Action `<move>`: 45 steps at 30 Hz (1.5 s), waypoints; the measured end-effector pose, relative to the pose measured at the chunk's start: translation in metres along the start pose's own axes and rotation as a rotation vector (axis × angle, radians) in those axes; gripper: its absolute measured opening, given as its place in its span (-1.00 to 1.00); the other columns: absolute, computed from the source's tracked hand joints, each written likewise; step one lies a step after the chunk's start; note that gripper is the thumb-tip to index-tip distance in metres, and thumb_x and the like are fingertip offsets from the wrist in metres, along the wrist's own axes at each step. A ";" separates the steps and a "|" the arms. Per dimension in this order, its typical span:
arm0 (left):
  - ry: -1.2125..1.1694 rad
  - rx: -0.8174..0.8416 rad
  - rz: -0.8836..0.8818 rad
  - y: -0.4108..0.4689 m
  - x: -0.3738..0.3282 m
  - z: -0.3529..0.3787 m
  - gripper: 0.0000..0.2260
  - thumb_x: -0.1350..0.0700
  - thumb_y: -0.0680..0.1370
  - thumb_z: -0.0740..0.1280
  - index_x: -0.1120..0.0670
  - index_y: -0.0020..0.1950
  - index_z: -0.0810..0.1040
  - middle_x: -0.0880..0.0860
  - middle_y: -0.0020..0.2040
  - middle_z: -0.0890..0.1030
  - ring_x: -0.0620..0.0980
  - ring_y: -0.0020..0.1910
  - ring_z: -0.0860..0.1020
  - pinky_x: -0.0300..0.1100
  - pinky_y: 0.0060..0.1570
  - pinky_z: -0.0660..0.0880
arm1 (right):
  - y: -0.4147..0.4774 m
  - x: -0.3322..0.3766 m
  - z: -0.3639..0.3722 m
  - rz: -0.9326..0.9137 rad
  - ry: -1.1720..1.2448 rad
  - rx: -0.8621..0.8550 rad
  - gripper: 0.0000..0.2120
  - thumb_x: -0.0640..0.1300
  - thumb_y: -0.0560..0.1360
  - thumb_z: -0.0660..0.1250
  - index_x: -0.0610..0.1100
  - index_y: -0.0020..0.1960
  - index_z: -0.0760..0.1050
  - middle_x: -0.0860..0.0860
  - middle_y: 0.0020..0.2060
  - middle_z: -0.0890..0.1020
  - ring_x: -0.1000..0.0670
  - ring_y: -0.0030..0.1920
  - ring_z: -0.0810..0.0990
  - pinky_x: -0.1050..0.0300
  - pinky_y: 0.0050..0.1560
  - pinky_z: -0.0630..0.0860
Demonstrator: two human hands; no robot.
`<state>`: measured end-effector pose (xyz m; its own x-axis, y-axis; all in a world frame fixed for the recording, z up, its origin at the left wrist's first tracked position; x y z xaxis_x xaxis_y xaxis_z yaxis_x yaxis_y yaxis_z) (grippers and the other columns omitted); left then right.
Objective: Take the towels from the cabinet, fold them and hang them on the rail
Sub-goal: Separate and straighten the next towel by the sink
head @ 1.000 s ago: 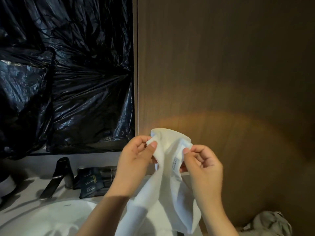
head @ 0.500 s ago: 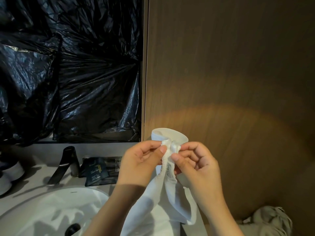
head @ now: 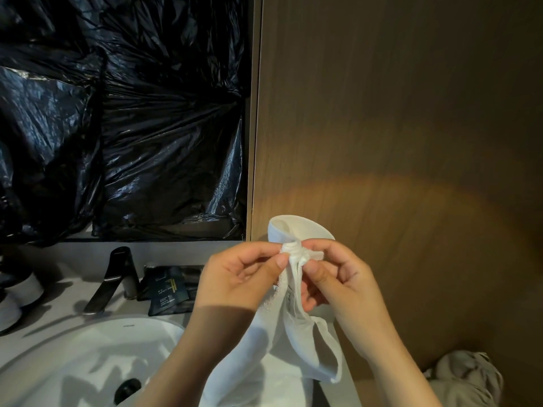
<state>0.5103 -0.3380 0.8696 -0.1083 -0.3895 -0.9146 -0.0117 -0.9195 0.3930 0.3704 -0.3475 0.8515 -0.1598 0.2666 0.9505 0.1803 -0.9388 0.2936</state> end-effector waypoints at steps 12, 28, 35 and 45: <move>-0.018 -0.003 -0.019 0.000 0.003 -0.003 -0.81 0.12 0.40 0.39 0.17 -0.08 0.70 0.09 -0.20 0.72 -0.04 -0.24 0.68 -0.32 -0.21 0.55 | 0.001 0.013 0.000 -0.050 -0.055 -0.042 -0.69 -0.03 0.39 0.37 -0.24 -0.12 0.34 -0.16 -0.49 0.59 -0.04 -0.55 0.50 0.18 -0.53 0.47; 0.038 -0.008 -0.083 -0.005 0.003 0.000 -0.80 0.35 0.40 0.47 0.10 -0.07 0.69 0.10 -0.19 0.71 0.10 -0.16 0.68 -0.14 -0.06 0.63 | 0.000 0.013 -0.003 -0.063 -0.129 -0.093 -0.69 0.04 0.40 0.36 -0.19 -0.13 0.36 -0.15 -0.48 0.60 -0.05 -0.52 0.52 0.18 -0.48 0.50; 0.098 -0.061 -0.049 -0.005 0.001 -0.003 -0.85 0.32 0.41 0.49 0.08 -0.13 0.69 0.08 -0.25 0.70 0.03 -0.26 0.66 -0.18 -0.17 0.62 | -0.002 0.011 -0.001 -0.053 -0.142 -0.057 -0.66 0.07 0.40 0.37 -0.19 -0.11 0.37 -0.16 -0.45 0.62 -0.06 -0.49 0.55 0.18 -0.45 0.52; 0.211 -0.121 0.086 0.021 -0.031 -0.029 -0.81 0.37 0.45 0.41 0.15 -0.01 0.66 0.10 -0.16 0.70 0.07 -0.17 0.65 -0.16 -0.09 0.63 | 0.004 0.019 0.003 0.026 -0.769 0.248 -0.86 0.27 0.42 0.24 0.32 -0.04 0.40 0.12 -0.34 0.66 0.08 -0.39 0.66 0.24 -0.37 0.61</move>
<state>0.5421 -0.3463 0.9035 0.1061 -0.4571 -0.8831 0.1094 -0.8773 0.4673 0.3710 -0.3451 0.8713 0.5438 0.4052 0.7349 0.3987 -0.8953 0.1986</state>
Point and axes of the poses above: each hand's wrist, its own y-axis towards the middle knuckle, its own z-axis out of the palm, x = y × z, the point moved 10 cm from there along y, towards the middle knuckle
